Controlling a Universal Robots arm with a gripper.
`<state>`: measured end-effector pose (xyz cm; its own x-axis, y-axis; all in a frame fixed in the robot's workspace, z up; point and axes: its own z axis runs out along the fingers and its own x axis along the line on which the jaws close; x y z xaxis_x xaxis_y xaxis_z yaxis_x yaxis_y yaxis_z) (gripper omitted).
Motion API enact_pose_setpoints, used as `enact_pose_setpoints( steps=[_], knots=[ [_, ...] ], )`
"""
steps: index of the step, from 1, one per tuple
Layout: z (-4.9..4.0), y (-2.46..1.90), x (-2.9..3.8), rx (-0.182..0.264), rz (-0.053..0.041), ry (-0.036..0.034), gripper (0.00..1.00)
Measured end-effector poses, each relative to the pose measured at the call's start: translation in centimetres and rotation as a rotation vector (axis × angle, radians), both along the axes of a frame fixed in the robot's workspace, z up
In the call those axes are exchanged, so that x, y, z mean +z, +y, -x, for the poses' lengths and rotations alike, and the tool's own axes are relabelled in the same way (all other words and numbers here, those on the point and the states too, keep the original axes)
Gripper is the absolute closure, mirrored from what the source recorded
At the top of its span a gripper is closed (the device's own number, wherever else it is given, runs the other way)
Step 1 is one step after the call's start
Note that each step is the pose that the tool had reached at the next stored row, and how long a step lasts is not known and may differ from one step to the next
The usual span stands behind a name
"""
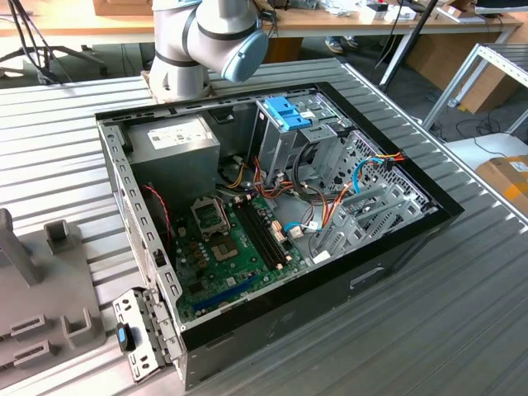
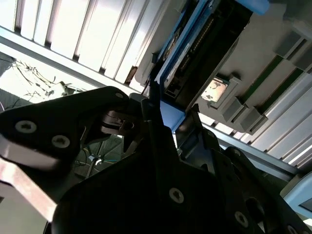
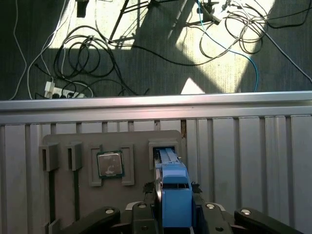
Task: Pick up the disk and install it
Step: 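Pick up the disk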
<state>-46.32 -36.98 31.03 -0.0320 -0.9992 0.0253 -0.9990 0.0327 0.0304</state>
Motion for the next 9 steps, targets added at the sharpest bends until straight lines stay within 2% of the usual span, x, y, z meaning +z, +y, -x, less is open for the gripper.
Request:
enact_pose_setpoints(
  steps=[9],
  knots=[
    [0.00,0.00,-0.05,0.000,-0.0001,0.0000,0.63]
  ],
)
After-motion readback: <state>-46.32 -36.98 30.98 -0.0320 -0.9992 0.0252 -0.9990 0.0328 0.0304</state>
